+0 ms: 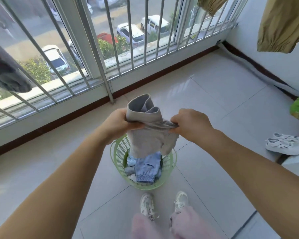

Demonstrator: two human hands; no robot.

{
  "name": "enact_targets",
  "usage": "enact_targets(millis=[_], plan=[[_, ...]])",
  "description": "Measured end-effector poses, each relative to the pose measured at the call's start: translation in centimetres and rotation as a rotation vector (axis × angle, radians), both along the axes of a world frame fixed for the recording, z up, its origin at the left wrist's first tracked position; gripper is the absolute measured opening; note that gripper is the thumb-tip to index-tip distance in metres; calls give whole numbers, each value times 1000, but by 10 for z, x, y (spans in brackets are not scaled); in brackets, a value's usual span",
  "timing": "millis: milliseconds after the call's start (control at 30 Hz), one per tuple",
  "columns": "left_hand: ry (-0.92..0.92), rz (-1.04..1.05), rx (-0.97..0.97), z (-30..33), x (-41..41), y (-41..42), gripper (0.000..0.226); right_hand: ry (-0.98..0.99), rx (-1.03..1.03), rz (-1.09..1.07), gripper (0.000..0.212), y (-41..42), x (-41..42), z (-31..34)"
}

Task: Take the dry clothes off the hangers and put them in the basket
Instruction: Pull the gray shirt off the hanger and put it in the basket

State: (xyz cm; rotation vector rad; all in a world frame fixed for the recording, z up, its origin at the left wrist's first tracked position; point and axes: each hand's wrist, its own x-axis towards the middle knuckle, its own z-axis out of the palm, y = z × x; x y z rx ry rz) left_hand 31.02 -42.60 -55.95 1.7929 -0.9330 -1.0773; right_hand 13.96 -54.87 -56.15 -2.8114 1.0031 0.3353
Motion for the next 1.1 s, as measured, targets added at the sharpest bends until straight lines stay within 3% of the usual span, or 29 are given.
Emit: enact_targets(millis=[200,333,500,700,900,1100], plan=[[-19,41,77,-51,5,-11,23,-47,145,-100,28,-19,12,-57],[2,67,110,-92,9,-24,21,-123,439,-132,22,-35,22,-99],[36,121,159,-152,17,-35,20,-168,593,-64,46,-50,40,-162],[-37,140,297,-234,34,-41,25,-161,686,-66,18,-55,71,-251],[-81,262,261,-292,62,-61,33,-241,681,-102,33,-66,109,-320],[-245,190,153,-338,82,-62,37,-291,620,-105,36,-64,130,-365]])
